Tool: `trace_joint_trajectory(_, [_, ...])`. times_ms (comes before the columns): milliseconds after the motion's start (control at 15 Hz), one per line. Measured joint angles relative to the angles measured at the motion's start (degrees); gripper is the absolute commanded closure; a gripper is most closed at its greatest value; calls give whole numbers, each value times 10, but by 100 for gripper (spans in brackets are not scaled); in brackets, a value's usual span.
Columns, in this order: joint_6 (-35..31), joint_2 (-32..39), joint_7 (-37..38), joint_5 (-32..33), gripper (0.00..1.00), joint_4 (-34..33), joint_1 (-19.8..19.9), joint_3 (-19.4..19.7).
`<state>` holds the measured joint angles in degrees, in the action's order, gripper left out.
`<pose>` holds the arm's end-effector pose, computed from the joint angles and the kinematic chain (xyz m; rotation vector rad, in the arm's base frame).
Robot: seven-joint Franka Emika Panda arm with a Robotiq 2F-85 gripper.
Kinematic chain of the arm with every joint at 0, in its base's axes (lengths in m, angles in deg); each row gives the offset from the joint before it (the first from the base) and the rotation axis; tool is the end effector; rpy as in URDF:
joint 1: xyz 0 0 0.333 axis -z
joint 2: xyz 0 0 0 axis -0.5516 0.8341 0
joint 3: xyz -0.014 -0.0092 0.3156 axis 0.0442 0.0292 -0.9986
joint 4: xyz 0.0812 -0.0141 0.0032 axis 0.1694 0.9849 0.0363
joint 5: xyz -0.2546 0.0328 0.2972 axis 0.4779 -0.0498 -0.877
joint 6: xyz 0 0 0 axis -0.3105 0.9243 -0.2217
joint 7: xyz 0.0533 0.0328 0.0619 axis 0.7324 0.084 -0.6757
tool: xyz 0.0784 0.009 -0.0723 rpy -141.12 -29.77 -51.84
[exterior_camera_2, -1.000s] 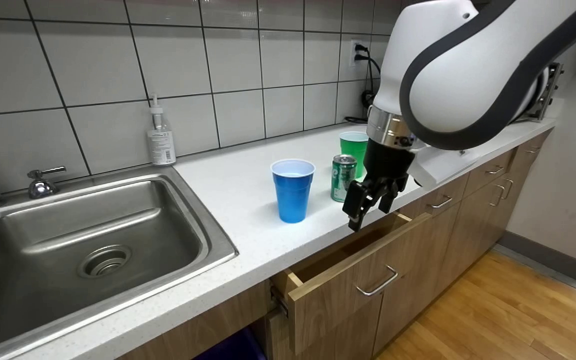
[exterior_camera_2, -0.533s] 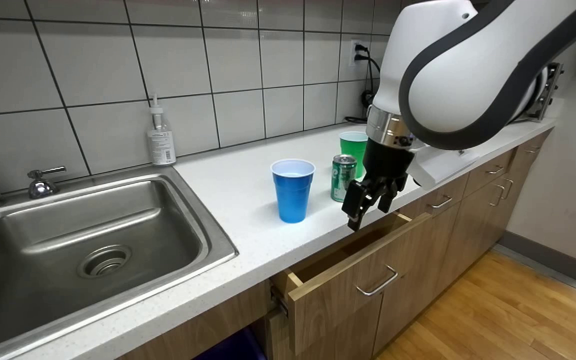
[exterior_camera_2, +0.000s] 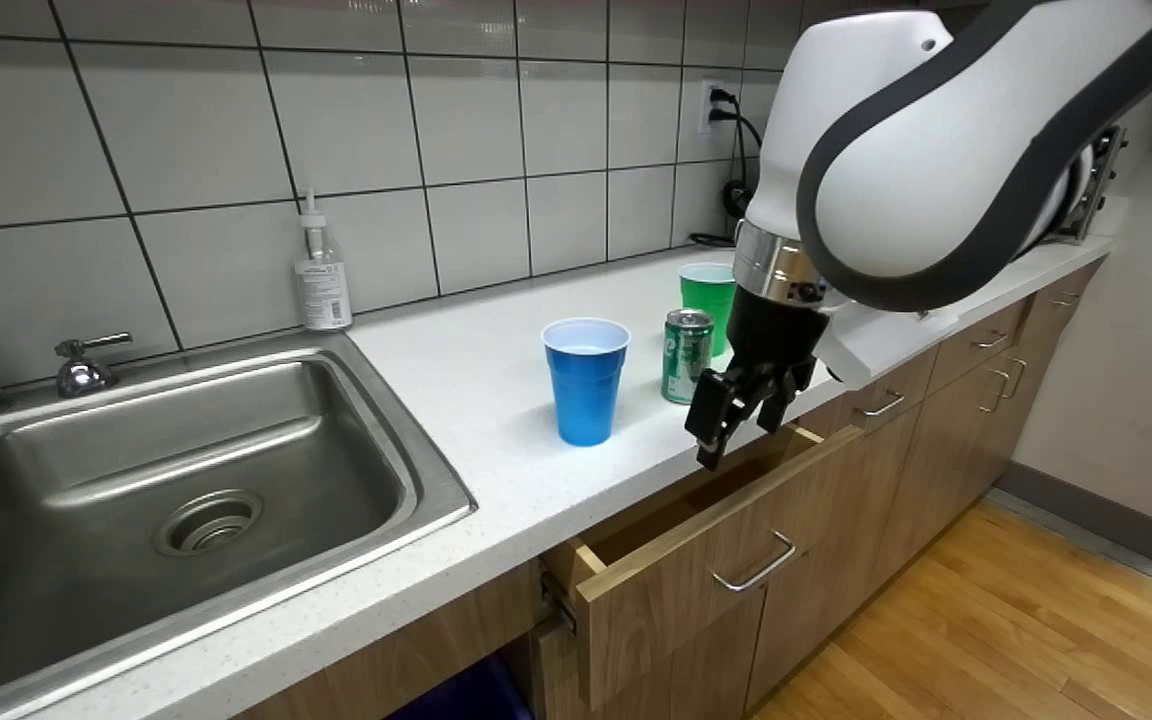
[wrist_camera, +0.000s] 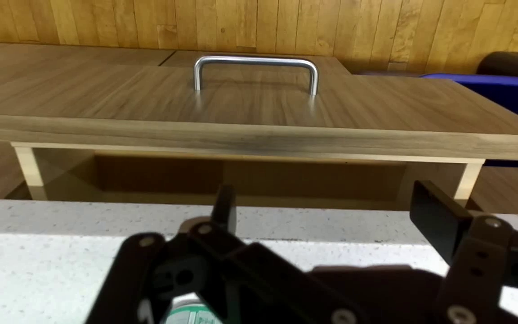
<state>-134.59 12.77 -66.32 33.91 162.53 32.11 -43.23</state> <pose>0.5221 0.0133 0.2673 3.1117 0.1168 0.2445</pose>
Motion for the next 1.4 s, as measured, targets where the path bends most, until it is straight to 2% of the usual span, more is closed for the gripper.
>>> trace_joint_trajectory(867, [-114, 62, 0, 0, 0, 14, 3, 1])
trace_joint_trajectory(1400, [-148, 83, 0, -1, 0, 14, 5, 1])
